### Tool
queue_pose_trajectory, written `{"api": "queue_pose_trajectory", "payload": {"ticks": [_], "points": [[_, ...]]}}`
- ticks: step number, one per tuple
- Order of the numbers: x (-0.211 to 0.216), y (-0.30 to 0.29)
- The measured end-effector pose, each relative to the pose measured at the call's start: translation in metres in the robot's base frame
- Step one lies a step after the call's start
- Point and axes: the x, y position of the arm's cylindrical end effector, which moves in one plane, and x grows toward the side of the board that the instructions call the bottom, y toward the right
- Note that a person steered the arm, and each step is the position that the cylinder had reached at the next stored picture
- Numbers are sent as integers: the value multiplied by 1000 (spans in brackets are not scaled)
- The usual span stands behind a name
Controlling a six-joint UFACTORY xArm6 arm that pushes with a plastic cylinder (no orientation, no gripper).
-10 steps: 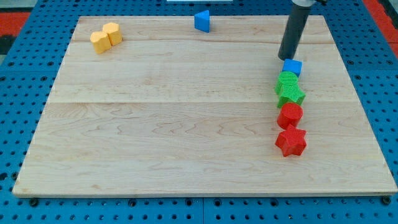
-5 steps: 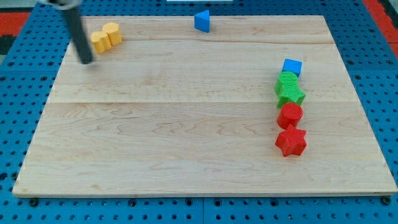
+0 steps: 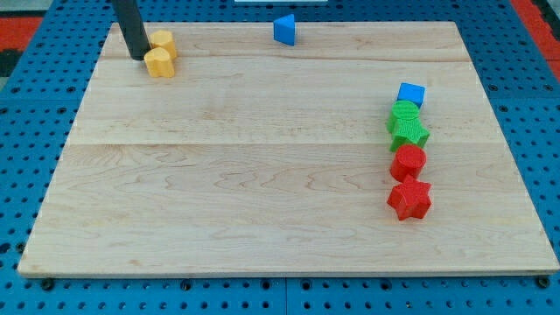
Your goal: Add the blue triangle into the vertical line of blocks
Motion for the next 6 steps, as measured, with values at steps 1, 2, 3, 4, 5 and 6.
{"api": "queue_pose_trajectory", "payload": {"ticks": [1,2,3,4,5,6], "points": [[-10,-34],[-29,5],[-48,93],[-59,176],[-66,242],[-64,311]]}}
